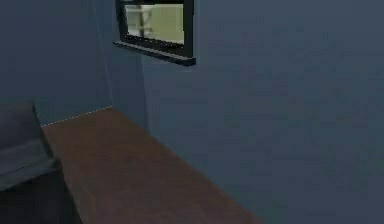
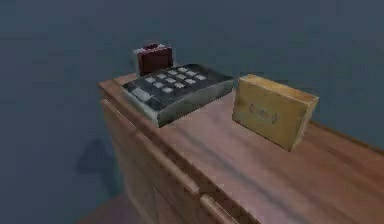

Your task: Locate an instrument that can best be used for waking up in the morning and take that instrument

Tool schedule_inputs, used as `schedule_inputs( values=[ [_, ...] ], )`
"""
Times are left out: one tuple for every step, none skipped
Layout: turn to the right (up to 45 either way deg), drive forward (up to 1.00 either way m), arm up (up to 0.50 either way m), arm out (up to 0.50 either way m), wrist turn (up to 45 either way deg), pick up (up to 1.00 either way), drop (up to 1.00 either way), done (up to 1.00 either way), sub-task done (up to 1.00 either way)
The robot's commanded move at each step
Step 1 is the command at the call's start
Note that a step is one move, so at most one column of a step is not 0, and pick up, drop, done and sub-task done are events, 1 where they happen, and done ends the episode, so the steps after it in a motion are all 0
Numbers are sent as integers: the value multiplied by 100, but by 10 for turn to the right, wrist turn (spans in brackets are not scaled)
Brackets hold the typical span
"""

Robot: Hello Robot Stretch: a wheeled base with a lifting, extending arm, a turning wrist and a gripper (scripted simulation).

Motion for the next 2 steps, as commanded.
schedule_inputs(
  values=[
    [450,0,0,0,0,0,0,0,0],
    [60,0,0,0,0,0,0,0,0]
  ],
)
